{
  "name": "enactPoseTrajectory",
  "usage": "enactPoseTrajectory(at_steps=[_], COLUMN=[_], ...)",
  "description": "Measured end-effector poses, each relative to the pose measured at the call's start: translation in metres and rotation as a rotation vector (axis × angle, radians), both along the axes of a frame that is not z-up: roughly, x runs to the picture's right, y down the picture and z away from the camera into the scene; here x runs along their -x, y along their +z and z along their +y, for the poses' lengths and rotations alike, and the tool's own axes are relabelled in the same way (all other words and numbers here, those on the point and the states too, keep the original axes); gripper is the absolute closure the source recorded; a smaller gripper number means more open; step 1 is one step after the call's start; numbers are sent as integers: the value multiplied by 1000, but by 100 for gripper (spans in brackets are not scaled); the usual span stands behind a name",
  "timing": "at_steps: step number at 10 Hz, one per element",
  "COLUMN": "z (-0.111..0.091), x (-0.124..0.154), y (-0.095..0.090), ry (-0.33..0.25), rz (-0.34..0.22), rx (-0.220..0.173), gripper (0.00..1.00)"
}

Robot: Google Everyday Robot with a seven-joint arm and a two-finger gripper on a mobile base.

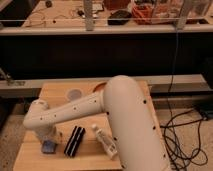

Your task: Wipe the white sponge on the table

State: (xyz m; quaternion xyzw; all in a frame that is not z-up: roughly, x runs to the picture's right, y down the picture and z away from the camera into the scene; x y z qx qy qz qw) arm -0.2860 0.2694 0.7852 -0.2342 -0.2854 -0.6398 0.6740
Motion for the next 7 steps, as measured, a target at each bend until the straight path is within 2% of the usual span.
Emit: enactPoseTrajectory(at_steps=[5, 7], z=[-27, -40], x=[-5, -2], y=[13, 24], ry=[22, 24], rz=[-15, -17], rx=[-10, -5], gripper=[46, 46])
